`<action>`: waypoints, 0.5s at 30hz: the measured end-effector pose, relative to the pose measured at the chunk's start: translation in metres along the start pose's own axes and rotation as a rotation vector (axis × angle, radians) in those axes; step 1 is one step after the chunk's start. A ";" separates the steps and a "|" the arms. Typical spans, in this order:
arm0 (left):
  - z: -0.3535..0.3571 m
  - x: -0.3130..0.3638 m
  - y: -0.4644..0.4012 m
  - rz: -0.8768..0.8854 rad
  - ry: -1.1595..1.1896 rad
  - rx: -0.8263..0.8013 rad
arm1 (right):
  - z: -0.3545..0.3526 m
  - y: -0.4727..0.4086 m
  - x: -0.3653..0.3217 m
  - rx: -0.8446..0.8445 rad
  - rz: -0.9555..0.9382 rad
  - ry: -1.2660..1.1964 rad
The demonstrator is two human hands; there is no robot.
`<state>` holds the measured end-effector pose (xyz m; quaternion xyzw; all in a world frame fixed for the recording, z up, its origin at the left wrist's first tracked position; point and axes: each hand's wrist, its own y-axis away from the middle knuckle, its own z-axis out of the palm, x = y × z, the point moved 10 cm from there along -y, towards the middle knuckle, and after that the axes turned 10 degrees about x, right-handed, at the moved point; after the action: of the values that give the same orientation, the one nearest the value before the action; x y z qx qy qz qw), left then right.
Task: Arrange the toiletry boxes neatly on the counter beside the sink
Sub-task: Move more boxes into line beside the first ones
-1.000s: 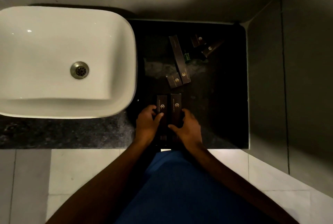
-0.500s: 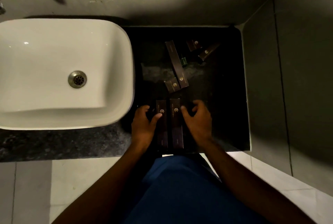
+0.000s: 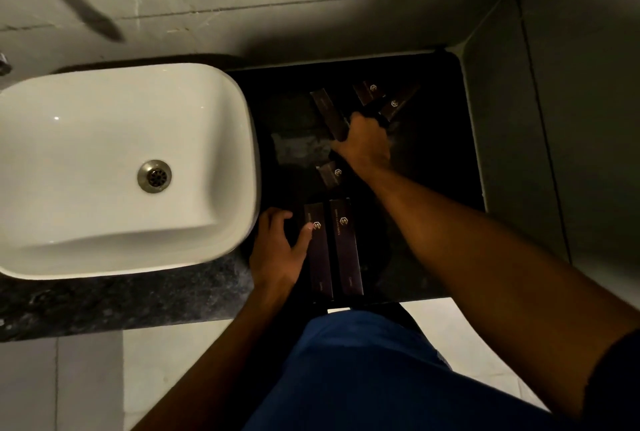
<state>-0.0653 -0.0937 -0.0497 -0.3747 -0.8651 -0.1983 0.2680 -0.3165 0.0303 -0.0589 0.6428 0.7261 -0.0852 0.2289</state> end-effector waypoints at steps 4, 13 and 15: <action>-0.001 0.002 0.005 -0.020 -0.011 0.004 | -0.032 0.016 0.003 0.027 -0.070 -0.145; 0.015 0.014 0.017 0.072 -0.006 -0.030 | -0.054 0.130 0.137 -0.269 -0.351 0.413; 0.022 0.022 0.018 0.102 -0.003 -0.061 | -0.048 0.138 0.148 -0.260 -0.421 0.429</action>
<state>-0.0715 -0.0587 -0.0504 -0.4264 -0.8390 -0.2100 0.2648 -0.2032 0.2052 -0.0584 0.4472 0.8795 0.1000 0.1282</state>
